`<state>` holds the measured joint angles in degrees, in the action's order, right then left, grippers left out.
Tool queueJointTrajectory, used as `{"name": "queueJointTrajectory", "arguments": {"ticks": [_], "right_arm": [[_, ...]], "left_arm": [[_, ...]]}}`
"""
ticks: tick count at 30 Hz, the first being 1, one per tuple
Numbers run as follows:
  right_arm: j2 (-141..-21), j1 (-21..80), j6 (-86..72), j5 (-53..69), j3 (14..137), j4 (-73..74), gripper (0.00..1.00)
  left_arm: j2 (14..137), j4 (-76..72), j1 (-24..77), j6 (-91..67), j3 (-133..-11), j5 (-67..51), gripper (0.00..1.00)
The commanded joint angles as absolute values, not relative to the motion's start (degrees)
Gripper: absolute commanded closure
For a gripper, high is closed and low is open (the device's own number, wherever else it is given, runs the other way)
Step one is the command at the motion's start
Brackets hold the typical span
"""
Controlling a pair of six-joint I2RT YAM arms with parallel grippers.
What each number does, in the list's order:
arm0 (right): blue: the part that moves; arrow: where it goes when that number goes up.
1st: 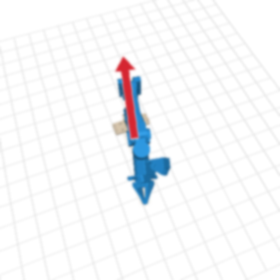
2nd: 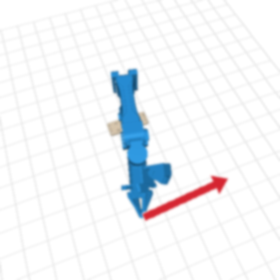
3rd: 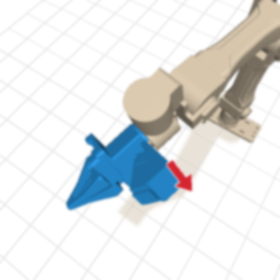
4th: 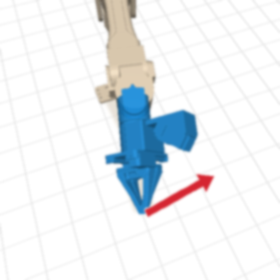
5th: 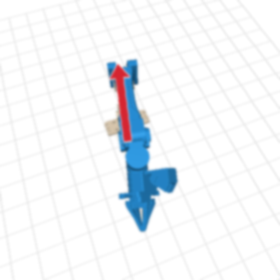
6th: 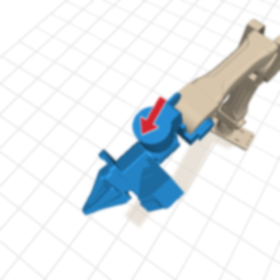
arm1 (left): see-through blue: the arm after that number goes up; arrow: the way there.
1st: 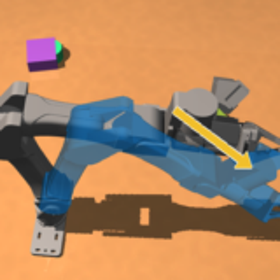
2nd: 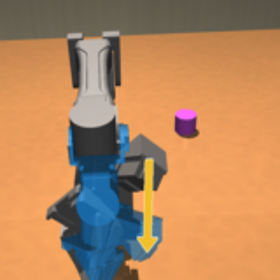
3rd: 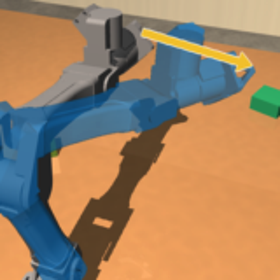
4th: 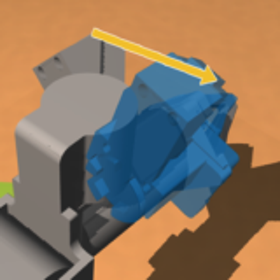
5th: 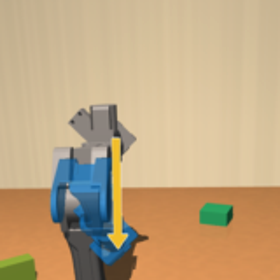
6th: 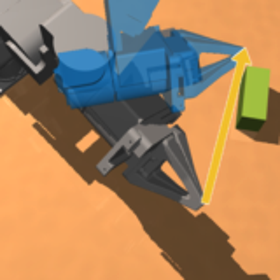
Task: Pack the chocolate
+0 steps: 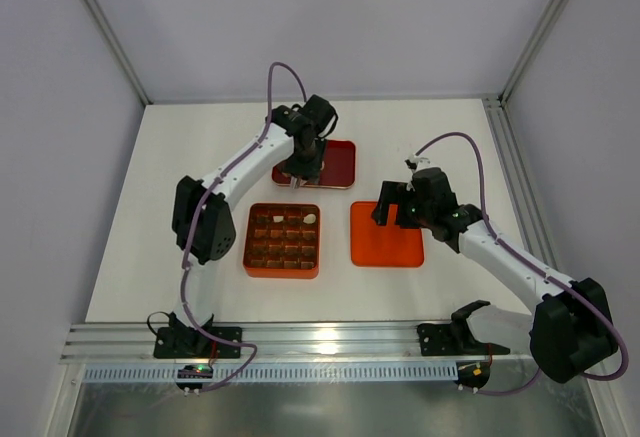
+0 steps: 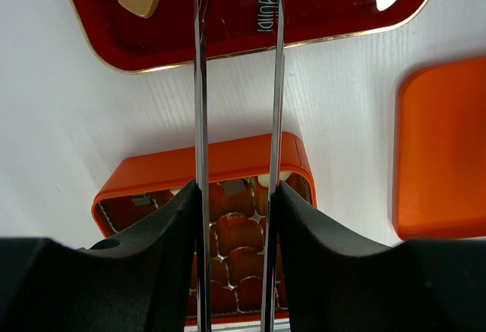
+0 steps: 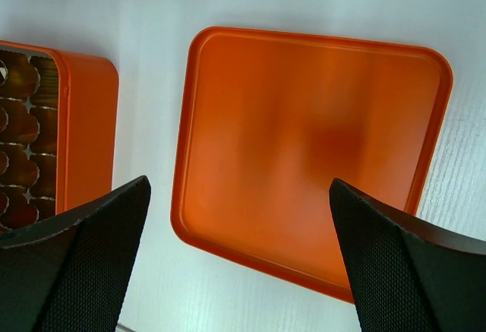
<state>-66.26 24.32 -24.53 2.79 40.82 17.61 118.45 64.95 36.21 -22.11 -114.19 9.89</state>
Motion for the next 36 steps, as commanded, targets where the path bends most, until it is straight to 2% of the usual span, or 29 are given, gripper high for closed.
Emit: {"name": "queueJointTrajectory", "arguments": {"ticks": [1, 19, 36], "right_arm": [[-64.8, 24.3, -23.8, 3.0, 42.5, 16.6, 0.00], [-63.7, 24.2, -23.8, 2.8, 42.1, 17.2, 0.00], [-62.5, 24.1, -24.3, 2.5, 41.4, 17.5, 0.00]], "left_arm": [[119.4, 63.5, 35.6, -22.5, -115.3, 10.5, 0.57], [119.6, 64.4, 35.3, -22.6, -116.2, 9.2, 0.61], [118.0, 66.6, 35.2, -22.1, -116.5, 9.3, 0.57]]}}
